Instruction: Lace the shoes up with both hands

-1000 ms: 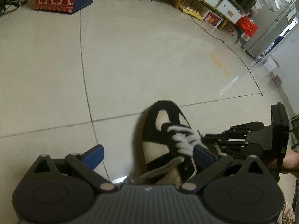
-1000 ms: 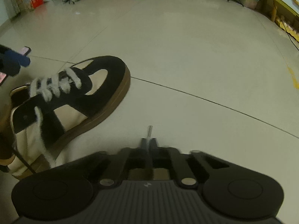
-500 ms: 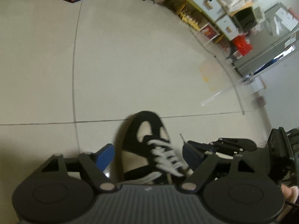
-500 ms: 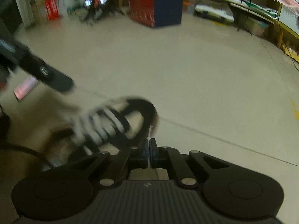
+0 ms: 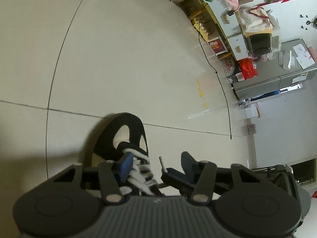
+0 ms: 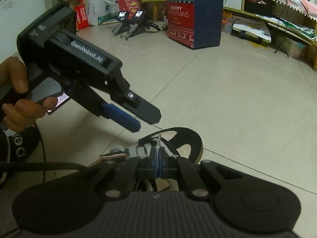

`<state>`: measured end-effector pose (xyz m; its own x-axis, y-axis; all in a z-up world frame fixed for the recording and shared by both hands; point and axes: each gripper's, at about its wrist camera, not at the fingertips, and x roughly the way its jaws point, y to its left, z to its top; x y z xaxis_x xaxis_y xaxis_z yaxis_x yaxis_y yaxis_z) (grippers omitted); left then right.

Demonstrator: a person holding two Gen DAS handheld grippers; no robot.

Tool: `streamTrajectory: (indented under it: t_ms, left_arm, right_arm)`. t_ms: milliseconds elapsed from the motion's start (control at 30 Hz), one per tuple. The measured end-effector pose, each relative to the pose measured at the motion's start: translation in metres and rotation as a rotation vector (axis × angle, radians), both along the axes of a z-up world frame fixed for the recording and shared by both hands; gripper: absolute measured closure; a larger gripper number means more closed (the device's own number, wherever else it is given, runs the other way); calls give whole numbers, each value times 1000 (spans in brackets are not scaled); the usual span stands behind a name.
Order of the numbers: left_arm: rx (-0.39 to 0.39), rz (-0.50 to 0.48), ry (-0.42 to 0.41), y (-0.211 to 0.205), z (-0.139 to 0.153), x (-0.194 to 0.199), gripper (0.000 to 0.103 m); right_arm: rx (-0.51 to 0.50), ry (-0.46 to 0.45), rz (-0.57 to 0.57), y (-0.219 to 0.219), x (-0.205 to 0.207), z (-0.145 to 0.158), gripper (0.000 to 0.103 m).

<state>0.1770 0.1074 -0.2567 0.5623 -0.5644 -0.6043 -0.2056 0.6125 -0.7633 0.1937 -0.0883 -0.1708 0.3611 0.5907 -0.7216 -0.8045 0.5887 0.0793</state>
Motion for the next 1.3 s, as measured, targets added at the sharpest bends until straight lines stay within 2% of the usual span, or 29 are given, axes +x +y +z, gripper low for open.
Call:
streamTrajectory:
  t_ms: [100,367,433,700,1000,1300]
  left_arm:
    - [-23,5,16,1,-3,-1,54]
    - [-79,22,47,3,-10,0,85]
    - [-89,25,53,3,-11,0,99]
    - [-105,35,58,4,-12,0,100]
    - [-250,74,160,7,-33,2,100]
    - [-330,103,216,10,-44,-1,100]
  right_arm:
    - [7,3,12,-5,2,-6,100]
    - [18,10,37,-9,-5,-10,100]
    - [19,12,37,-9,-6,-10,100]
    - [27,36,23,-10,-6,-11,97]
    - [46,62,14,-17,-2,-12,95]
    - [51,93,19,-16,3,-19,94]
